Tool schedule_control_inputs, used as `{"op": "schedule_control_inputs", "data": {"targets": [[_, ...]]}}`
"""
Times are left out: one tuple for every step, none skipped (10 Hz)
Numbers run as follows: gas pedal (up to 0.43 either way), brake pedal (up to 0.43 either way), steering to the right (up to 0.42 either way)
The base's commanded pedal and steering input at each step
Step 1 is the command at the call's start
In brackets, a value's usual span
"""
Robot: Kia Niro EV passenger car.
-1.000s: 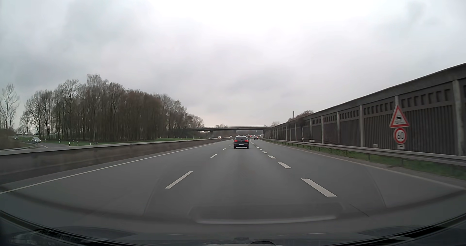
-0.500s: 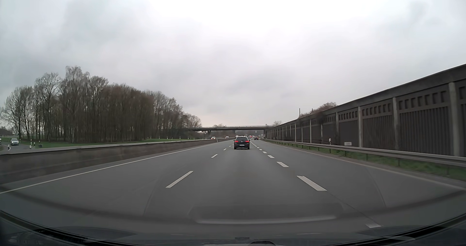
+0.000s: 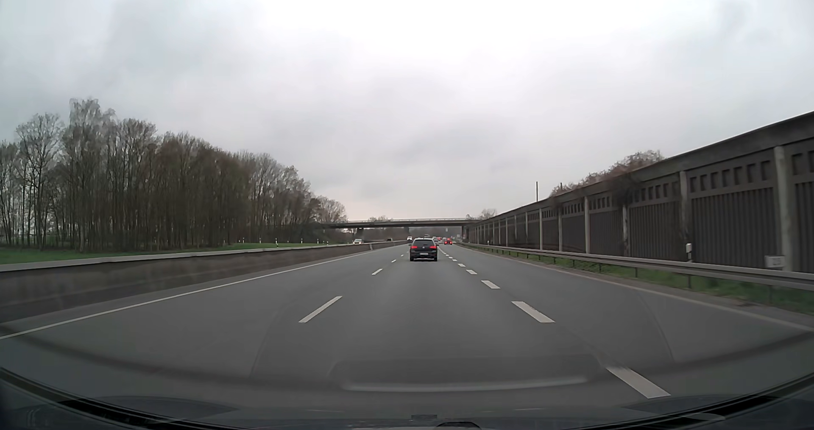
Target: Follow the waypoints while adhering to traffic rules and regulations
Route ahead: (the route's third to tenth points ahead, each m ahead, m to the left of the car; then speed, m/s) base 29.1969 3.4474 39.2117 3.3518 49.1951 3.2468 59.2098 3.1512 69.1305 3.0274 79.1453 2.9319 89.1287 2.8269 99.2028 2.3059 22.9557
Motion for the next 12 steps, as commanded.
{"op": "schedule_control_inputs", "data": {"targets": [[0.157,0.0,0.002],[0.157,0.0,0.001],[0.157,0.0,0.001],[0.157,0.0,0.001],[0.157,0.0,0.001],[0.157,0.0,0.002],[0.157,0.0,0.001],[0.157,0.0,0.001],[0.157,0.0,0.001],[0.157,0.0,0.001],[0.157,0.0,0.001],[0.169,0.0,0.002]]}}
